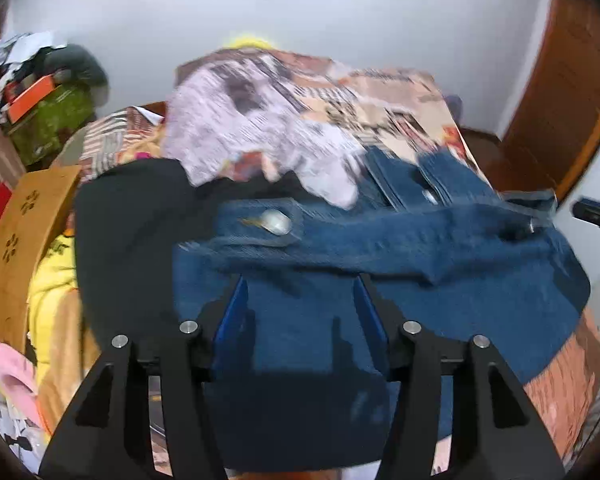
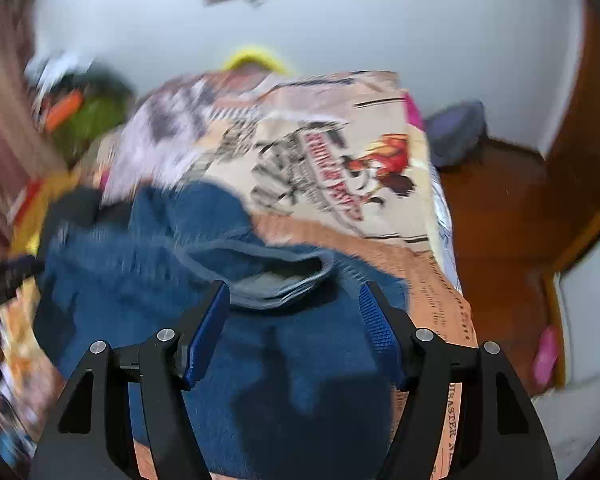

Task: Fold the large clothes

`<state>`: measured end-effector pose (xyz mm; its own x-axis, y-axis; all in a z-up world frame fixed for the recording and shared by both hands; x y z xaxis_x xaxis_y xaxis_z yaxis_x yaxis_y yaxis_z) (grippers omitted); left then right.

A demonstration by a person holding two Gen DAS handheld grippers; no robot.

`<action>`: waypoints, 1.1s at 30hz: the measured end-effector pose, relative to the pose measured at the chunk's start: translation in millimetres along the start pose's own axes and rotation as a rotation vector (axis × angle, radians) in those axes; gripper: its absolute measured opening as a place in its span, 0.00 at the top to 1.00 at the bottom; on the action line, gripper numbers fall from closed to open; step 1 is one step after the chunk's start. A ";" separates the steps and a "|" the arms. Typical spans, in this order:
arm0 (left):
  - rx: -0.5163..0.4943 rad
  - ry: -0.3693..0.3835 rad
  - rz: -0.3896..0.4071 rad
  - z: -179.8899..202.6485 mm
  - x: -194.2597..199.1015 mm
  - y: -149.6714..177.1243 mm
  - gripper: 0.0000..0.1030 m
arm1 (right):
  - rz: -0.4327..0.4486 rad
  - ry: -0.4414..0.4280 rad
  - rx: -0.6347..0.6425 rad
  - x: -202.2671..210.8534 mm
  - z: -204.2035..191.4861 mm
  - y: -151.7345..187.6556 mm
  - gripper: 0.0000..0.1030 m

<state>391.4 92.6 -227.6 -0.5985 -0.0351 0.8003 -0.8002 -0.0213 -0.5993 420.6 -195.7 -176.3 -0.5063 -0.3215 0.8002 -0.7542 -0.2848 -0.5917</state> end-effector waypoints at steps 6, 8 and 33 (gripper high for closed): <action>-0.045 0.002 -0.093 26.4 -30.7 18.7 0.47 | -0.104 0.009 0.086 -49.6 -25.1 15.5 0.38; -0.051 -0.017 -0.097 25.9 -39.9 15.7 0.47 | -0.133 0.007 0.062 -63.2 -20.2 15.0 0.38; 0.034 -0.090 -0.075 11.9 -44.8 20.3 0.42 | -0.090 0.076 0.118 -35.6 -28.5 61.5 0.38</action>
Point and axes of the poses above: each gripper's, at about its wrist camera, not at the fingertips, and x roughly against the way its jaws point, z to its right, y to its underside, the point moved 8 cm from there along -x, roughly the way its jaws point, and after that the axes turned 5 degrees about -y, right-handed, at the moved point
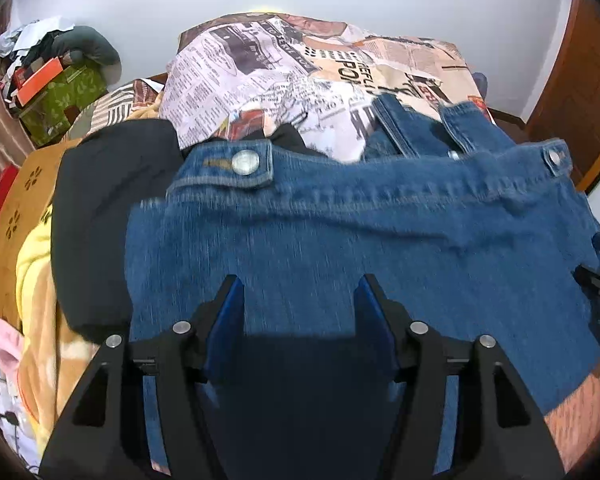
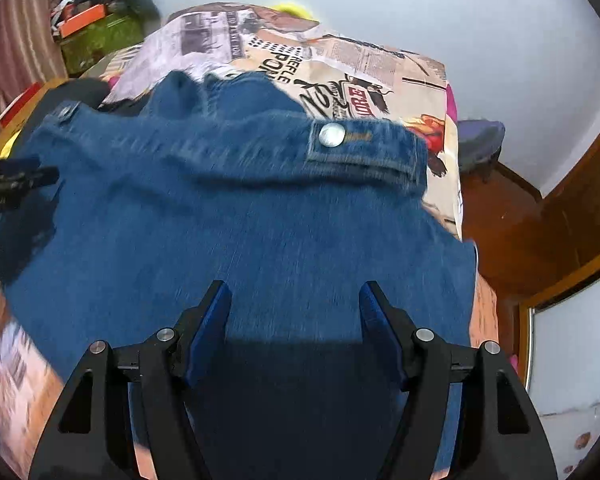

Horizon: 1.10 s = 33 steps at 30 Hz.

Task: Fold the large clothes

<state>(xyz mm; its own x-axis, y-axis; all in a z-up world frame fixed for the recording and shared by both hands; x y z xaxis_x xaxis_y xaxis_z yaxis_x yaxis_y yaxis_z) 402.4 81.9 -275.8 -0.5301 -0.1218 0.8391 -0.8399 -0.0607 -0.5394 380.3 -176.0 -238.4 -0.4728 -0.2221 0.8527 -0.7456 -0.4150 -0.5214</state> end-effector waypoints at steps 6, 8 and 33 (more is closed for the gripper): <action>-0.038 -0.023 -0.019 0.7 11.2 42.2 0.41 | 0.026 -0.067 -0.177 21.0 14.6 23.9 0.33; -0.032 -0.026 -0.021 -2.5 16.0 57.4 0.37 | 0.024 -0.070 -0.216 25.9 18.7 27.3 0.33; 0.686 0.172 -0.069 -112.5 32.8 116.4 0.23 | 0.097 -0.067 -0.109 54.3 -35.0 7.0 0.33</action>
Point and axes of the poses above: each gripper's, at about its wrist camera, not at the fingertips, and x roughly against the way its jaws point, z to its right, y to its underside, the point moved 8 cm from there along -x, roughly the way its jaws point, and after that the axes turned 5 degrees about -y, right-handed, at the moved point
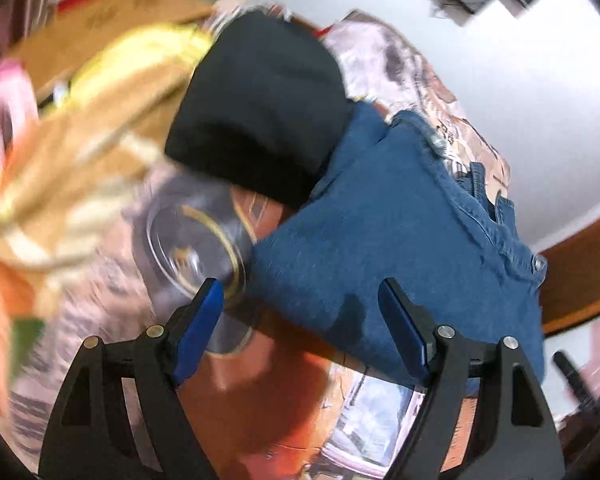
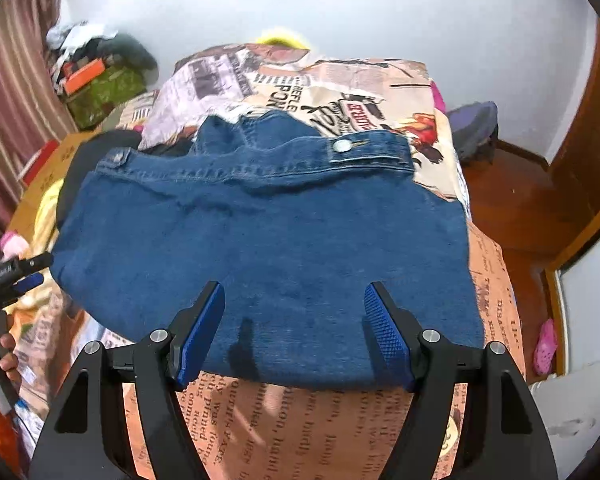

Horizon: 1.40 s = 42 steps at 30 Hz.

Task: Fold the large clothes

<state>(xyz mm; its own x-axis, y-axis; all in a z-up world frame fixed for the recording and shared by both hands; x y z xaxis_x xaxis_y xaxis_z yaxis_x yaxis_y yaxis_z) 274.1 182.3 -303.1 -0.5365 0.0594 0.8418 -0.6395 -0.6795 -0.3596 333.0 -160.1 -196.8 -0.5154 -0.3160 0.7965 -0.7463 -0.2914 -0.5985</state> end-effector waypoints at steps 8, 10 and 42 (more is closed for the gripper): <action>0.126 0.176 -0.137 11.0 -39.7 13.4 0.23 | -0.038 0.013 0.033 -15.6 -9.7 4.5 0.33; 0.151 0.214 -0.161 16.1 -49.2 12.6 0.23 | -0.044 0.011 0.032 -17.1 -10.4 5.9 0.33; -0.174 0.231 0.421 167.7 157.6 -55.9 0.91 | -0.110 -0.213 0.152 -47.3 -101.4 -22.5 0.25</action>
Point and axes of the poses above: each gripper's, at about its wrist camera, not at the fingertips, and x roughly against the way its jaws point, z to its right, y to its underside, the point moved 8 cm from there along -x, roughly the way its jaws point, and after that the axes turned 5 degrees about -y, right-handed, at the moved point
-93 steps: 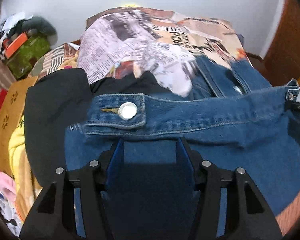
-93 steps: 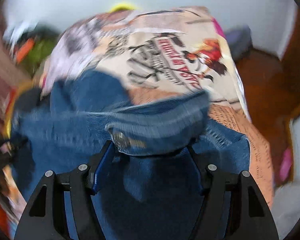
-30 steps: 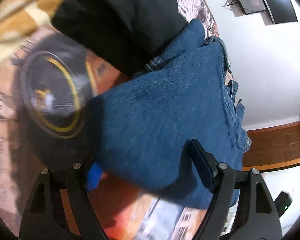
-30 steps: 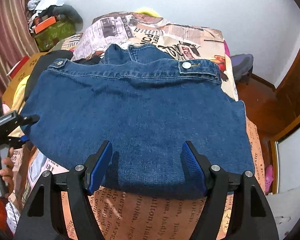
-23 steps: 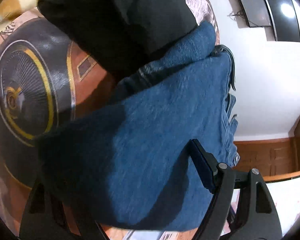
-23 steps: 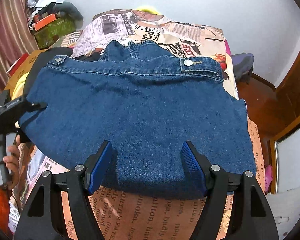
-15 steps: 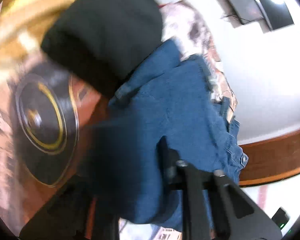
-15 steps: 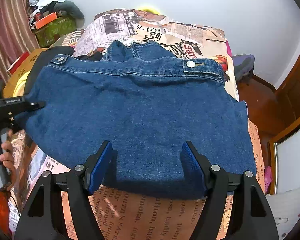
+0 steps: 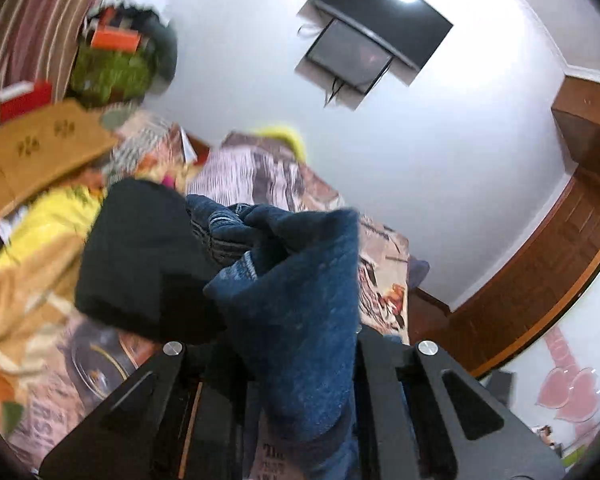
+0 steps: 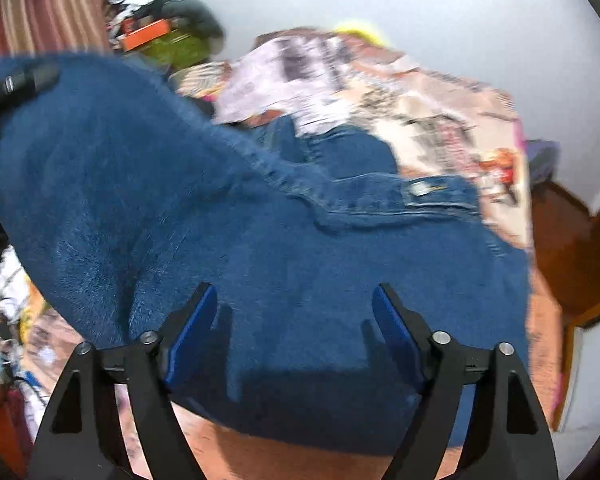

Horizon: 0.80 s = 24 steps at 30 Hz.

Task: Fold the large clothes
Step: 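Grasp the jacket side edge with the left gripper and lift it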

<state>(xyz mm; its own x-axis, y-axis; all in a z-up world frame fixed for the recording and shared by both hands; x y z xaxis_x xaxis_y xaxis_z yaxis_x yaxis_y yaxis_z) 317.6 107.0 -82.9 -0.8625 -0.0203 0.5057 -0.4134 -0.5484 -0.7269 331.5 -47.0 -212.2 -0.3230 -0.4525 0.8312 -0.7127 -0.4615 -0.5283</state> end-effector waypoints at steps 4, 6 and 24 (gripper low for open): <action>-0.052 -0.052 0.034 -9.5 3.7 -8.1 0.91 | -0.064 -0.109 -0.041 -41.7 -23.6 7.7 0.23; -0.077 -0.079 0.018 -16.3 -2.8 -2.1 0.91 | -0.127 -0.156 -0.076 -61.4 -28.8 12.1 0.23; -0.326 0.048 -0.112 100.0 -50.7 58.0 0.91 | 0.100 0.086 -0.169 45.0 82.2 31.8 0.23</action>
<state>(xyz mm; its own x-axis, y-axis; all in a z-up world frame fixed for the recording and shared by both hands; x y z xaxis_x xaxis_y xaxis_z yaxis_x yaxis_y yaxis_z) 366.6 -7.4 -104.2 -0.8159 0.0691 0.5740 -0.5713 -0.2489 -0.7821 345.5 -144.8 -205.9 -0.4438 -0.4194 0.7919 -0.7665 -0.2802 -0.5780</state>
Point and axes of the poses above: each gripper's, at about its wrist camera, not at the fingertips, and x roughly against the way its jaws point, z to its right, y to its underside, the point moved 8 cm from there along -x, roughly the way its jaws point, and after that the axes turned 5 degrees about -y, right-handed, at the moved point
